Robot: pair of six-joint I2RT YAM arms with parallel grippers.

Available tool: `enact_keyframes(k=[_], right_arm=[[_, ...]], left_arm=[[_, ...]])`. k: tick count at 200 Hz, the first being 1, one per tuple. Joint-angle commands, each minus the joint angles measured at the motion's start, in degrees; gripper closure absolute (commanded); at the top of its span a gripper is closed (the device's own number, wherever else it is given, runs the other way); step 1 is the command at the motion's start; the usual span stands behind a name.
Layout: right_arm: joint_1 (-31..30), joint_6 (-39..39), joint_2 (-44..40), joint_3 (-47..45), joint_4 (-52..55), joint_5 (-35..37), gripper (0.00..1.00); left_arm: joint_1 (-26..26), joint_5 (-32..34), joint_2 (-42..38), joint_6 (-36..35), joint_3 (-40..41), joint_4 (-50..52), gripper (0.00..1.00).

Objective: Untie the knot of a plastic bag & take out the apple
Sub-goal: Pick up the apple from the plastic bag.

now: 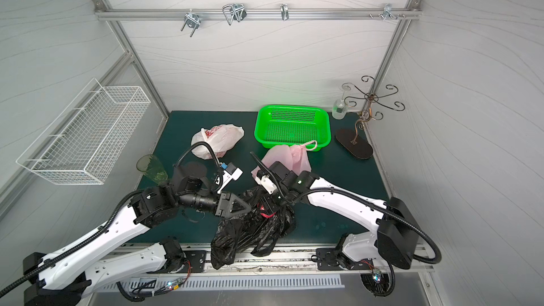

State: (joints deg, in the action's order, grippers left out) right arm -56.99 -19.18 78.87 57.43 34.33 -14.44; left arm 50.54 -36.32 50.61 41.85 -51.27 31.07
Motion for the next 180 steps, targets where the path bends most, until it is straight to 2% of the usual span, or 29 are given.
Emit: enact_keyframes(k=[1, 40, 105, 180], right_arm=[[-0.9, -1.8, 3.2, 3.4, -1.8, -1.8, 0.58], [-1.3, -2.3, 5.8, 5.0, -2.1, -3.9, 0.57], [-1.3, -1.3, 9.3, 4.0, 0.8, -5.2, 0.52], [-0.7, 0.0, 8.7, 3.4, 2.7, -4.3, 0.45]], left_arm=[[1.8, 4.3, 0.7, -1.4, 3.7, 0.7, 0.7], [2.0, 14.0, 5.6, -5.7, 10.8, 1.3, 0.74], [1.3, 29.5, 20.7, -7.4, 16.2, -5.2, 0.78], [-1.5, 30.4, 24.3, -8.1, 16.9, -8.1, 0.81]])
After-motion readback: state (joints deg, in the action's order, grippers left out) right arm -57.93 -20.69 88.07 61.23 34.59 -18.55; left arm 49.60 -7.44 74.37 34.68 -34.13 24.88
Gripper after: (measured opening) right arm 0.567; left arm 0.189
